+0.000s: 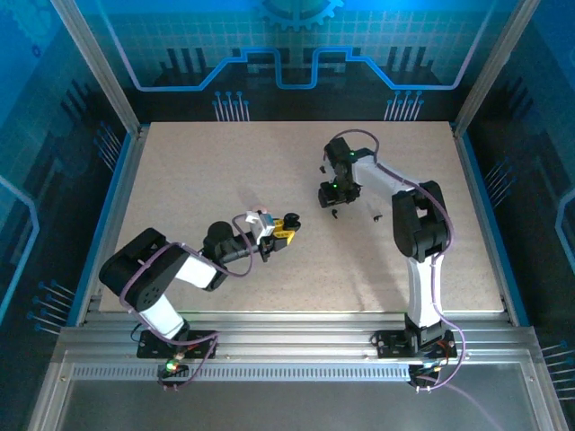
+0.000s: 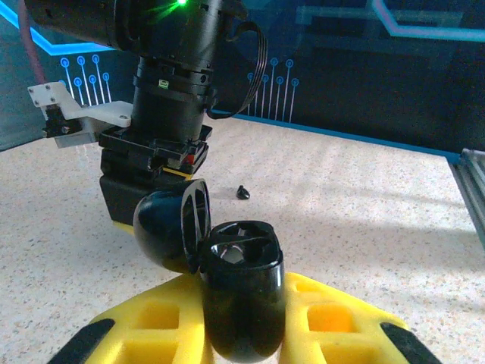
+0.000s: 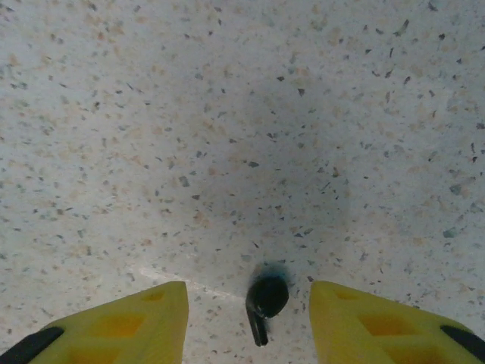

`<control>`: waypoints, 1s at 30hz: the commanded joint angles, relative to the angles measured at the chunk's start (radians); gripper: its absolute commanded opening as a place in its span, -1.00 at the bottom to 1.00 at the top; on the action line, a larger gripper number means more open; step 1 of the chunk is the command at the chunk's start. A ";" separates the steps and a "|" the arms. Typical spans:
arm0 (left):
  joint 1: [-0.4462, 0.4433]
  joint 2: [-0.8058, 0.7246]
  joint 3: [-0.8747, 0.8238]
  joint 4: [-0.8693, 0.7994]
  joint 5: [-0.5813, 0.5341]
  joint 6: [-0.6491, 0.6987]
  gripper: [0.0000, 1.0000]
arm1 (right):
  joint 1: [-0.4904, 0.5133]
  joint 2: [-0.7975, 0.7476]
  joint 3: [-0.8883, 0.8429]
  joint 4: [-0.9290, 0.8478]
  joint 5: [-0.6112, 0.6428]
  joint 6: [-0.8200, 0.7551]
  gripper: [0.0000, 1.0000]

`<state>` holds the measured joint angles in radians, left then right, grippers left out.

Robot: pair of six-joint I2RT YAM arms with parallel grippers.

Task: Insert the wireless bluetooth earbuds into the charging case

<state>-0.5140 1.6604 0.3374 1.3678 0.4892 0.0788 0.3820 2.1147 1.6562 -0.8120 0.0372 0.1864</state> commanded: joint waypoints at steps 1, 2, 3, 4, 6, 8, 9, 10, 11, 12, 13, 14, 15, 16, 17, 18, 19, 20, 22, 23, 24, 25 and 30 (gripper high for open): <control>0.008 0.021 0.010 0.033 -0.005 0.030 -0.69 | -0.015 0.047 0.053 -0.095 0.020 -0.011 -0.11; 0.009 0.026 0.014 0.033 -0.003 0.030 -0.69 | -0.015 0.055 0.063 -0.107 0.024 -0.010 -0.13; 0.008 0.030 0.018 0.033 -0.002 0.029 -0.70 | -0.015 0.064 0.071 -0.118 0.023 -0.009 -0.13; 0.008 0.031 0.021 0.033 -0.003 0.029 -0.70 | -0.016 0.072 0.083 -0.131 0.019 -0.007 -0.14; 0.009 0.035 0.022 0.033 -0.007 0.033 -0.69 | -0.015 0.093 0.108 -0.156 0.004 -0.003 -0.14; 0.010 0.036 0.021 0.033 -0.013 0.039 -0.68 | -0.015 0.107 0.128 -0.178 0.001 0.000 -0.14; 0.011 0.035 0.020 0.033 -0.014 0.041 -0.68 | -0.016 0.114 0.135 -0.187 0.001 0.002 -0.15; 0.010 0.036 0.020 0.033 -0.013 0.041 -0.68 | -0.015 0.121 0.142 -0.194 0.003 0.003 -0.16; 0.011 0.036 0.020 0.034 -0.013 0.041 -0.68 | -0.015 0.126 0.150 -0.201 0.007 0.005 -0.18; 0.010 0.034 0.019 0.033 -0.011 0.042 -0.68 | -0.016 0.130 0.155 -0.208 0.010 0.008 -0.20; 0.010 0.035 0.019 0.033 -0.011 0.042 -0.68 | -0.014 0.135 0.163 -0.217 0.014 0.008 -0.21; 0.012 0.033 0.018 0.033 -0.011 0.044 -0.68 | -0.014 0.140 0.169 -0.225 0.018 0.010 -0.22; 0.011 0.031 0.017 0.033 -0.013 0.045 -0.68 | -0.014 0.145 0.176 -0.236 0.019 0.011 -0.23; 0.013 0.030 0.014 0.033 -0.016 0.048 -0.68 | -0.014 0.150 0.183 -0.245 0.016 0.014 -0.23; 0.014 0.028 0.012 0.033 -0.018 0.050 -0.68 | -0.014 0.155 0.191 -0.253 0.012 0.015 -0.24; 0.015 0.026 0.011 0.033 -0.020 0.050 -0.68 | -0.012 0.159 0.197 -0.259 0.009 0.015 -0.25; 0.015 0.024 0.008 0.033 -0.022 0.051 -0.68 | -0.011 0.165 0.205 -0.264 0.011 0.016 -0.27; 0.016 0.022 0.006 0.033 -0.022 0.052 -0.68 | -0.010 0.170 0.213 -0.269 0.012 0.015 -0.27; 0.017 0.017 0.004 0.033 -0.022 0.052 -0.68 | -0.010 0.178 0.222 -0.275 0.013 0.016 -0.29; 0.017 0.016 0.001 0.034 -0.021 0.053 -0.68 | -0.009 0.183 0.227 -0.279 0.014 0.016 -0.30; 0.017 0.013 0.000 0.033 -0.024 0.053 -0.68 | -0.009 0.187 0.230 -0.280 0.012 0.016 -0.30; 0.019 0.010 -0.001 0.033 -0.024 0.053 -0.67 | -0.009 0.190 0.232 -0.282 0.013 0.016 -0.31; 0.020 0.006 -0.005 0.033 -0.022 0.053 -0.67 | -0.005 0.190 0.235 -0.289 0.026 0.021 -0.38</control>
<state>-0.5045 1.6855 0.3386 1.3678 0.4740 0.1078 0.3767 2.2875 1.8591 -1.0588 0.0509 0.1940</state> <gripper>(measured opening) 0.200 0.320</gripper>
